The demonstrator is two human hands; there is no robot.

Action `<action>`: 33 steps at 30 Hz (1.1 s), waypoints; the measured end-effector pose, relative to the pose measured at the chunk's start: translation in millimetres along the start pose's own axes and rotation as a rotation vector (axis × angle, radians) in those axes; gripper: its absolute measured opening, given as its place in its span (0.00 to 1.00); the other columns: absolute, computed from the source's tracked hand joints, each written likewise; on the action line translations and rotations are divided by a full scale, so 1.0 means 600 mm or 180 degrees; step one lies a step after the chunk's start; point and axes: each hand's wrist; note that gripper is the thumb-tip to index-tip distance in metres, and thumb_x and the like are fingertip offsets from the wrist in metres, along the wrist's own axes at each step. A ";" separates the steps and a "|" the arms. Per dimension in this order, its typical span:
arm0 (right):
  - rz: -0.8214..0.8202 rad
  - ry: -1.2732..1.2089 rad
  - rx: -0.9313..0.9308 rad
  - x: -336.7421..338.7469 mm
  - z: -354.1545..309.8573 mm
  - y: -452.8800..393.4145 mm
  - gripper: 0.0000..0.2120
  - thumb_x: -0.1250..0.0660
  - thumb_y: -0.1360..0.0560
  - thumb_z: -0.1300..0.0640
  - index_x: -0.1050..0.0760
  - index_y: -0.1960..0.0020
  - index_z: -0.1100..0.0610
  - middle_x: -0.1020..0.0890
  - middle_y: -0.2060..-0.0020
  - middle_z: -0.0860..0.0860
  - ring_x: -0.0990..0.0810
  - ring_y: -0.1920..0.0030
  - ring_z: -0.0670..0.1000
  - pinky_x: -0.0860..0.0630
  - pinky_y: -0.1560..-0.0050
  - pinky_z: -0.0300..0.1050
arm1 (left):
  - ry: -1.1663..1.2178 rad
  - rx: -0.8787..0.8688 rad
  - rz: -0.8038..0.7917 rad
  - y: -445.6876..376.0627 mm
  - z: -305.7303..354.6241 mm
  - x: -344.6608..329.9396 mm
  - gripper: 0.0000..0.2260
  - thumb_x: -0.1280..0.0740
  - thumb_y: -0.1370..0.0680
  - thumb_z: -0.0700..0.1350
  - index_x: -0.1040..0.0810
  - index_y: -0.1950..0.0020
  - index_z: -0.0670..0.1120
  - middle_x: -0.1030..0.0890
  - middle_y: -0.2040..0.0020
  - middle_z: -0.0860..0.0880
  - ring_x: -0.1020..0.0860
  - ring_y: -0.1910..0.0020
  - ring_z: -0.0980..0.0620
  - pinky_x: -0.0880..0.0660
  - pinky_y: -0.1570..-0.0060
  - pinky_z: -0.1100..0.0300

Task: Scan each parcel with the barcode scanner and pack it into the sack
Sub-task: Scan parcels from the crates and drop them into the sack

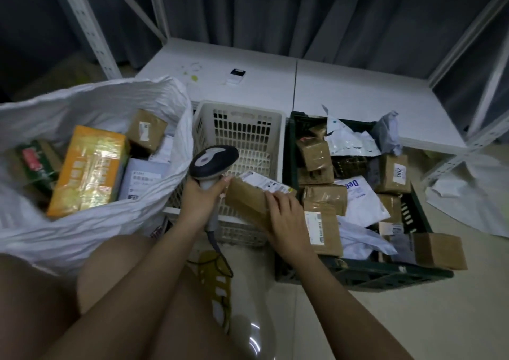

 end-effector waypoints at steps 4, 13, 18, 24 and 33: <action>-0.0542 -0.0167 -0.0063 -0.032 -0.006 0.028 0.37 0.21 0.40 0.46 0.30 0.34 0.52 0.28 0.40 0.55 0.31 0.42 0.57 0.23 0.48 0.56 | 0.0030 0.0136 -0.0065 0.000 -0.018 0.011 0.24 0.27 0.26 0.43 0.29 0.32 0.42 0.22 0.39 0.46 0.24 0.42 0.47 0.26 0.43 0.53; -0.0583 -0.2136 -0.1758 -0.019 -0.027 0.010 0.30 0.35 0.21 0.50 0.41 0.23 0.49 0.54 0.22 0.54 0.57 0.22 0.54 0.45 0.25 0.57 | -0.0017 0.0335 -0.0306 -0.021 -0.046 -0.005 0.25 0.26 0.27 0.46 0.27 0.33 0.42 0.20 0.41 0.45 0.22 0.44 0.47 0.24 0.42 0.51; -0.0344 -0.2803 -0.2693 -0.032 -0.028 -0.012 0.39 0.23 0.32 0.50 0.39 0.28 0.55 0.31 0.31 0.56 0.31 0.30 0.57 0.30 0.34 0.56 | 0.0113 0.0399 -0.0269 -0.025 -0.054 -0.005 0.25 0.26 0.27 0.43 0.28 0.32 0.40 0.21 0.39 0.44 0.22 0.42 0.46 0.25 0.41 0.52; -0.1027 -0.3295 -0.3398 -0.041 -0.022 -0.023 0.44 0.27 0.28 0.44 0.48 0.22 0.52 0.31 0.29 0.55 0.29 0.32 0.59 0.29 0.34 0.59 | 0.0150 0.0455 -0.0183 -0.029 -0.056 -0.005 0.25 0.26 0.27 0.43 0.28 0.33 0.40 0.21 0.40 0.43 0.22 0.43 0.46 0.24 0.43 0.54; -0.0286 -0.4322 -0.3782 -0.031 -0.025 -0.021 0.31 0.27 0.28 0.51 0.37 0.29 0.47 0.26 0.36 0.55 0.21 0.45 0.54 0.22 0.43 0.56 | 0.0133 0.0490 -0.0319 -0.023 -0.049 0.003 0.25 0.26 0.27 0.45 0.28 0.32 0.41 0.20 0.41 0.44 0.21 0.47 0.49 0.24 0.49 0.56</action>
Point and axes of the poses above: each hand's wrist, its own y-axis away from the middle knuckle, its own x-axis out of the back of the hand, z = x × y
